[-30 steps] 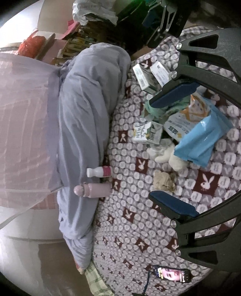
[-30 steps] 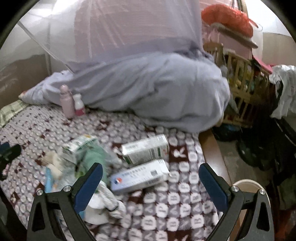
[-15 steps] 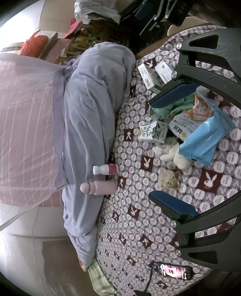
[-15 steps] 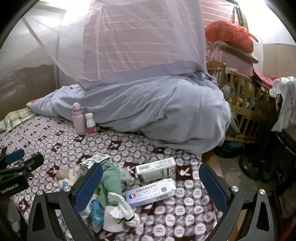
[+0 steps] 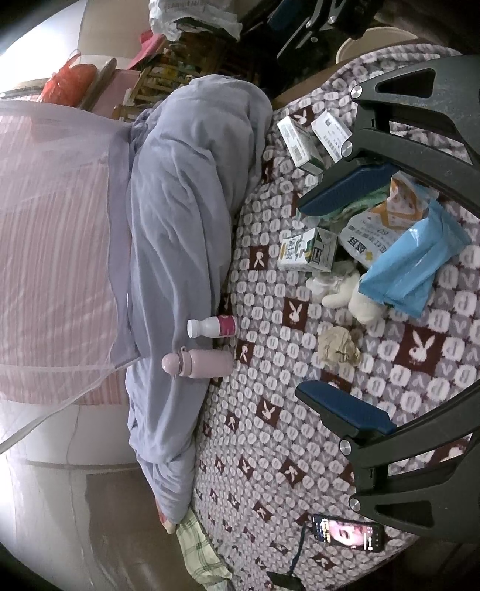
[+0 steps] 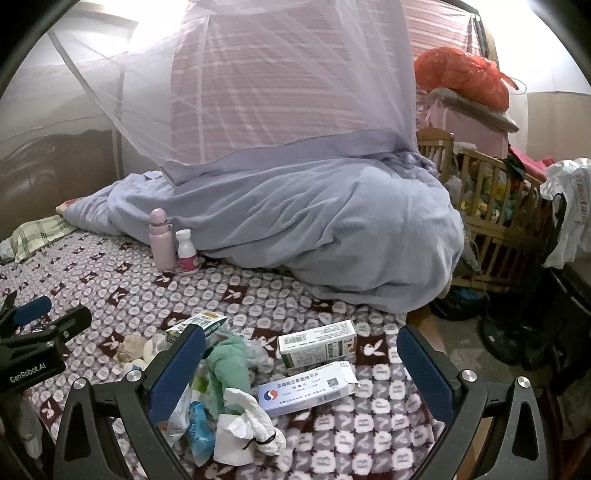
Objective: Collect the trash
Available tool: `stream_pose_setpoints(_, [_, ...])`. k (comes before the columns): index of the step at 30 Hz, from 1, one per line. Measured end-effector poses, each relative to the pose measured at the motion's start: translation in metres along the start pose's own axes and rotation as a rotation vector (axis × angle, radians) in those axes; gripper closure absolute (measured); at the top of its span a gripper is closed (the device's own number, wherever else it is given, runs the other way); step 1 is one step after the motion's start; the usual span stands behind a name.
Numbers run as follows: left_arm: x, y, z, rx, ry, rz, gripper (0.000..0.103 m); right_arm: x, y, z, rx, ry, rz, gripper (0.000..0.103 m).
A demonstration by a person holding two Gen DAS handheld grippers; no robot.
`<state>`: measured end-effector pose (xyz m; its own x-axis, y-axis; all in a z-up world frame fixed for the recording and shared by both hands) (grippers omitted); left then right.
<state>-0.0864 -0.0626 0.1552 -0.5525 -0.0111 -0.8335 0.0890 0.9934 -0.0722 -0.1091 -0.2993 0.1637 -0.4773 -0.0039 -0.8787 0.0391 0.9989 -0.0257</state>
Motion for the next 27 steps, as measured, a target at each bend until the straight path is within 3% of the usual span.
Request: stream_pose_setpoints(27, [-0.002,0.016,0.001,-0.034,-0.008,-0.009,0.013,0.005,0.008,0.004,-0.026,0.016,-0.018,0.0])
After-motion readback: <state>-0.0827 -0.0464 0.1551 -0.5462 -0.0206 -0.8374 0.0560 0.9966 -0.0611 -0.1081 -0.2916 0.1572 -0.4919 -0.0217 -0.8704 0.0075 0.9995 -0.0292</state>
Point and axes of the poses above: each gripper's, at about its wrist camera, not at the fingertips, and z roughly the way its jaws point, y to its left, x to its underside, the point moved 5 cm from there along z, roughly the way its jaws point, and after that the axes turned 1 degree about x, right-handed, at the moved point
